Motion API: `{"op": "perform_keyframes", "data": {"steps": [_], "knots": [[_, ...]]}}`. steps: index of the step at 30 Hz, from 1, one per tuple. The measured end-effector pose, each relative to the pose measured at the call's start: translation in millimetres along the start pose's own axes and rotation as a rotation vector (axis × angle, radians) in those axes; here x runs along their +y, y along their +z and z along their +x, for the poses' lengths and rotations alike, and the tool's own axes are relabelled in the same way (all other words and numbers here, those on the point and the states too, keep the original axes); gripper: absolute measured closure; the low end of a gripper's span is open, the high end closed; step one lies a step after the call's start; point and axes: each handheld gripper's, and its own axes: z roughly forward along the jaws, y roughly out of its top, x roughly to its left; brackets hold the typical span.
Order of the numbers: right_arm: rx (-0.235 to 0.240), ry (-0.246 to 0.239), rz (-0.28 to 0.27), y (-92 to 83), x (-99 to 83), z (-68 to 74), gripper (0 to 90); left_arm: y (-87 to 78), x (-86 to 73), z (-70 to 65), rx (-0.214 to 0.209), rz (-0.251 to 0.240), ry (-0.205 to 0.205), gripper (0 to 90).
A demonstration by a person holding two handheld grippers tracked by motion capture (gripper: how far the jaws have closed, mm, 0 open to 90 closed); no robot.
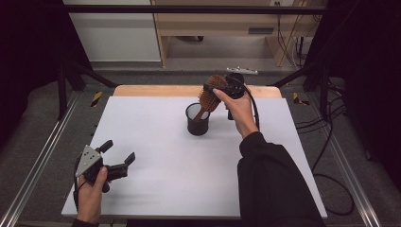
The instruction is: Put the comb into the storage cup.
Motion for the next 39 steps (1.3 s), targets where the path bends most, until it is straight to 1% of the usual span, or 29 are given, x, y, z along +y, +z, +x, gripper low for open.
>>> {"op": "perform_keyframes", "data": {"steps": [5, 13, 17, 22, 24, 31, 39], "knots": [[0.007, -0.022, -0.016, -3.3, 1.5, 1.9, 7.9, -0.1, 0.0, 0.0, 0.001, -0.001, 0.000, 2.2], [-0.006, -0.048, -0.043, -11.1, 3.9, 2.5, 8.7, -0.4, 0.0, 0.2, 0.002, -0.001, -0.001, 2.2], [-0.008, -0.049, -0.057, -15.0, 3.8, 3.1, 9.1, -0.9, 0.3, 1.0, 0.004, -0.002, -0.003, 2.2], [0.000, -0.044, -0.072, -20.1, 3.9, 3.7, 9.2, -2.9, 0.8, 4.7, 0.012, -0.013, -0.017, 1.9], [0.000, -0.045, -0.077, -22.4, 4.2, 3.4, 10.8, -3.3, 0.7, 5.0, 0.013, -0.013, -0.018, 1.9], [0.000, -0.039, -0.084, -27.9, 6.0, 1.9, 11.7, -3.8, 0.5, 5.5, 0.016, -0.014, -0.021, 1.9], [-0.004, -0.044, -0.093, -33.7, 7.9, 1.8, 12.0, -4.7, -0.1, 6.7, 0.025, -0.015, -0.022, 1.9]]}}
